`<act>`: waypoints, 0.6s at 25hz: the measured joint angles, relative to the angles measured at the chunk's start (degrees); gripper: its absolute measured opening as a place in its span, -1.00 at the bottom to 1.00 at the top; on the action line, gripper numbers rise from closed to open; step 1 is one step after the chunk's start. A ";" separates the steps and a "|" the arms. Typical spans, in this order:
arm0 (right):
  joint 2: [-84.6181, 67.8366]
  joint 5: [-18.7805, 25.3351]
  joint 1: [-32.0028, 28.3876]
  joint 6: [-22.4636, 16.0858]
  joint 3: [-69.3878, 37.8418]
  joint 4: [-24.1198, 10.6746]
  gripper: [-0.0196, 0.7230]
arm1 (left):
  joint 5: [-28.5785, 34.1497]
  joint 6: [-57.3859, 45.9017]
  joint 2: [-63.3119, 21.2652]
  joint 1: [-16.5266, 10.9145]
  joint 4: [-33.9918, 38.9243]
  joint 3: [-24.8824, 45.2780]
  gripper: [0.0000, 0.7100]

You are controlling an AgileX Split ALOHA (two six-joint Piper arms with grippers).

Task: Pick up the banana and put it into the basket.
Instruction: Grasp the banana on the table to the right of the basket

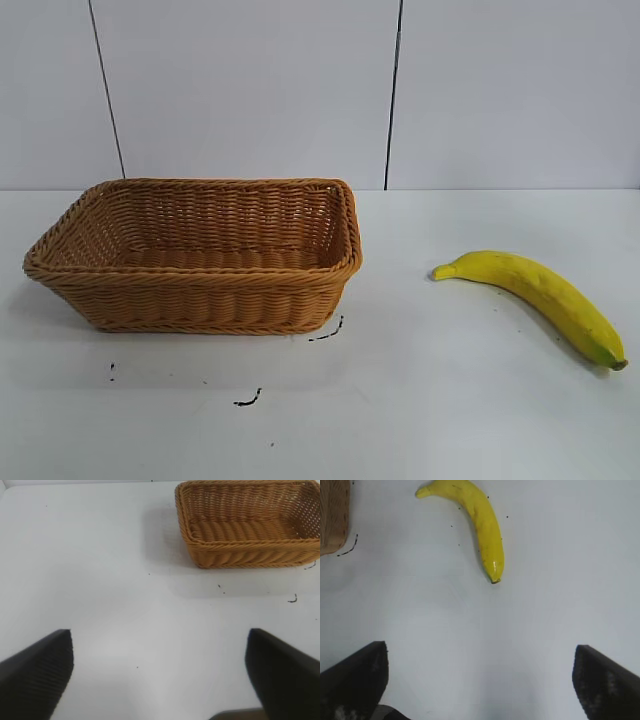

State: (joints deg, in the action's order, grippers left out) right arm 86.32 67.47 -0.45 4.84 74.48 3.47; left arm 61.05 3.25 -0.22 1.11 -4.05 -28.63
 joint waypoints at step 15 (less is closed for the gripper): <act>22.53 -9.51 3.65 16.54 8.67 0.32 0.91 | 0.05 0.00 0.00 0.00 0.00 0.00 0.95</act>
State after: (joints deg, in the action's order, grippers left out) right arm 108.85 57.96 3.20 21.38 83.15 3.79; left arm 61.11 3.25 -0.22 1.11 -4.05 -28.63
